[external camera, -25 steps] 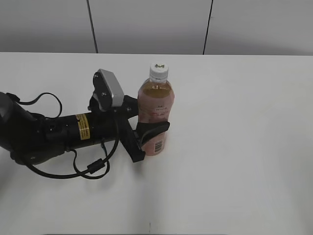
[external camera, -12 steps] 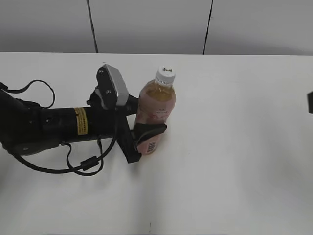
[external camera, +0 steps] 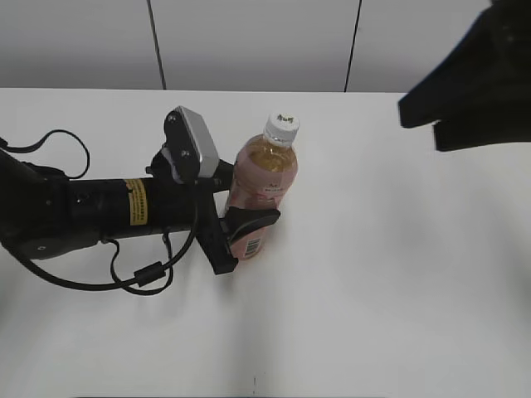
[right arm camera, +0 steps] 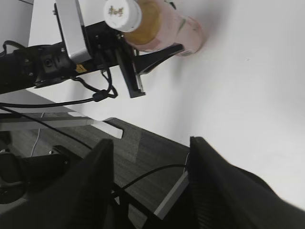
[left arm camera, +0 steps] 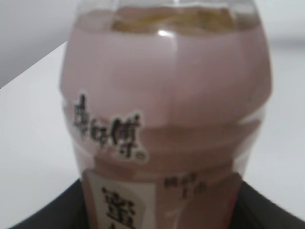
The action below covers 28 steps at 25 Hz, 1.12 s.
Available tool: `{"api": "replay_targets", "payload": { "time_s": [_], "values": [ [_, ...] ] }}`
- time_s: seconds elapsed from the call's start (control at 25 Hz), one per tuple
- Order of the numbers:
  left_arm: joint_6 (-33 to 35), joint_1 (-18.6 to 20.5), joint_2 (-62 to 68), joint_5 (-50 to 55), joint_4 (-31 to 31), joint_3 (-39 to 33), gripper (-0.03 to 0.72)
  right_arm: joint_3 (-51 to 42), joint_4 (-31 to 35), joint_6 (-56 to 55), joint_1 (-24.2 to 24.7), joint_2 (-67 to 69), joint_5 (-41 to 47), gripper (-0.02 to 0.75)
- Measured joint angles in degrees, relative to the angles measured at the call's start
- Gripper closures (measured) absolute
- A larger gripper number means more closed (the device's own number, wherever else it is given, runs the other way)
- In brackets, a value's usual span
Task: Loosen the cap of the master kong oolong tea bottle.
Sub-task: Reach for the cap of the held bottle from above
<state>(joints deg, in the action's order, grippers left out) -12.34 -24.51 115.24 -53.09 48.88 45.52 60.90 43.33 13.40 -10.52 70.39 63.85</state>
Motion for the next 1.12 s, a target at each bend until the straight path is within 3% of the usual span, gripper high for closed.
{"api": "replay_targets", "payload": {
  "time_s": [0.16, 0.4, 1.12],
  "values": [
    [0.3, 0.0, -1.1, 2.1, 0.3, 0.0, 0.302, 4.1, 0.1, -5.4, -7.5, 5.8, -3.4, 0.353],
    [0.5, 0.0, -4.0, 6.1, 0.4, 0.0, 0.302, 11.9, -5.1, -15.7, -13.9, 14.9, -4.9, 0.353],
    [0.6, 0.0, -5.3, 10.3, 0.5, 0.0, 0.302, 24.7, -8.1, -30.8, -15.2, 29.4, -5.6, 0.353]
  ]
}}
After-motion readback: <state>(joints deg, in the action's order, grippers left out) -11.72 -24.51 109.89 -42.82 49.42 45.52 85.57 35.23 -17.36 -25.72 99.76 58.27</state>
